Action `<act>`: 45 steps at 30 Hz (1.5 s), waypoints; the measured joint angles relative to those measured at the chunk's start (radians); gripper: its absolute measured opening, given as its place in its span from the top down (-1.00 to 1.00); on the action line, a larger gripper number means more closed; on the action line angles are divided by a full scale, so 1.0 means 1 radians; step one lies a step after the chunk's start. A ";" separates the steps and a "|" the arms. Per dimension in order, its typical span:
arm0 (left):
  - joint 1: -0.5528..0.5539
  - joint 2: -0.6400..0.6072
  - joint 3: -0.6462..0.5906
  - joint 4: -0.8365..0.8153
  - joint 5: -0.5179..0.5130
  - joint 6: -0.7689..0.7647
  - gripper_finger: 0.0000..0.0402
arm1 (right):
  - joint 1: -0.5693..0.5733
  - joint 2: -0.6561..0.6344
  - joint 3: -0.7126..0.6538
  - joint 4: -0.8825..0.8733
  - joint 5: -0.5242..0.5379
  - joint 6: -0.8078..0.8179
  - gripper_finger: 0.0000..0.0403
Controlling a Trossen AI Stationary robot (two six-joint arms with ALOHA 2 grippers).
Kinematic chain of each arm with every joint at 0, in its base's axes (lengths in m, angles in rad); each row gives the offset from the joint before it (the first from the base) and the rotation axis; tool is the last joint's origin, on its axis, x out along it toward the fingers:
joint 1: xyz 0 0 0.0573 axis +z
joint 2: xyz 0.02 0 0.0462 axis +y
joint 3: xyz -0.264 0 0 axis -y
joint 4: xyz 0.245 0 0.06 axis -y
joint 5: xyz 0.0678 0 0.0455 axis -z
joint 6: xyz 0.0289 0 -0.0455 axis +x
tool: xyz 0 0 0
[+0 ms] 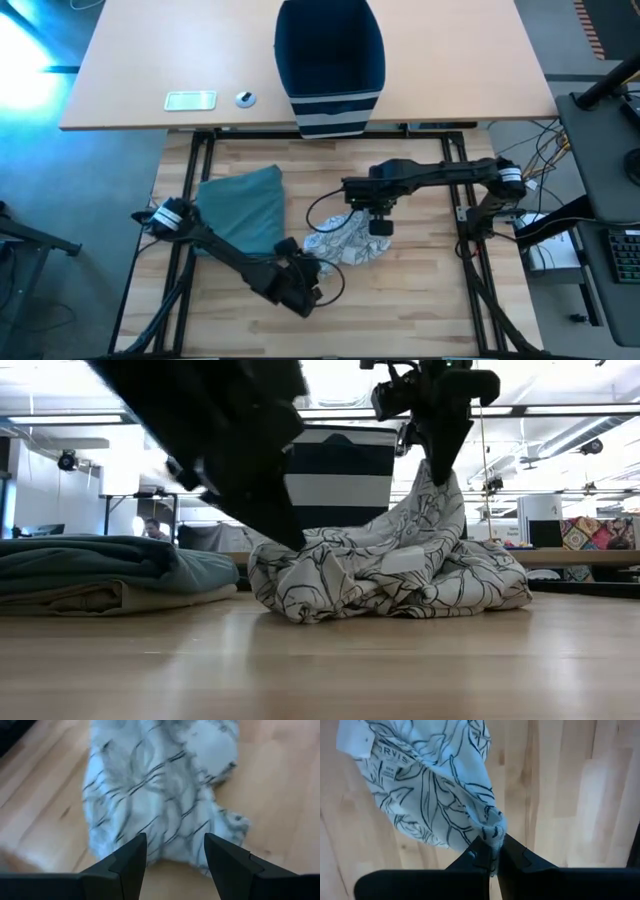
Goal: Fold Laundry from Bin
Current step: Fold the white shirt
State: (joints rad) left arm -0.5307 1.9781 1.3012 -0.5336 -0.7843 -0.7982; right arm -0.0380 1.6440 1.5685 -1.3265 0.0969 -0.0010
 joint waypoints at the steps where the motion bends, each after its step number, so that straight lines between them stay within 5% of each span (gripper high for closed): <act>1: 0.009 0.000 -0.004 0.029 0.016 0.046 0.09 | -0.002 0.000 -0.001 0.006 -0.001 0.000 0.96; 10: 0.020 -0.003 0.021 0.019 0.230 0.139 0.09 | -0.009 -0.001 -0.001 0.005 -0.028 -0.014 0.96; 19: 0.017 0.067 0.046 0.086 0.201 0.125 0.09 | -0.009 0.000 -0.002 0.008 -0.029 0.005 0.96; 23: 0.030 0.099 0.087 0.025 0.252 0.113 0.09 | -0.009 0.000 -0.002 -0.010 -0.059 0.015 0.96; 30: 0.035 0.103 0.107 -0.029 0.196 0.101 0.11 | -0.009 -0.002 -0.002 -0.021 -0.078 0.004 0.95; 34: 0.056 0.103 0.086 -0.010 0.214 0.090 0.34 | -0.009 -0.002 -0.002 -0.021 -0.078 -0.002 0.96; 39: 0.081 0.095 0.104 -0.023 0.222 0.030 0.93 | -0.008 -0.006 -0.002 -0.025 -0.078 -0.023 0.96; 45: 0.080 -0.019 0.237 -0.281 0.165 0.069 0.99 | -0.008 -0.095 0.001 -0.030 -0.071 -0.020 0.96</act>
State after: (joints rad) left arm -0.4502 1.9596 1.5382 -0.8145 -0.6194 -0.7287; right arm -0.0463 1.5491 1.5695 -1.3567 0.0257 -0.0208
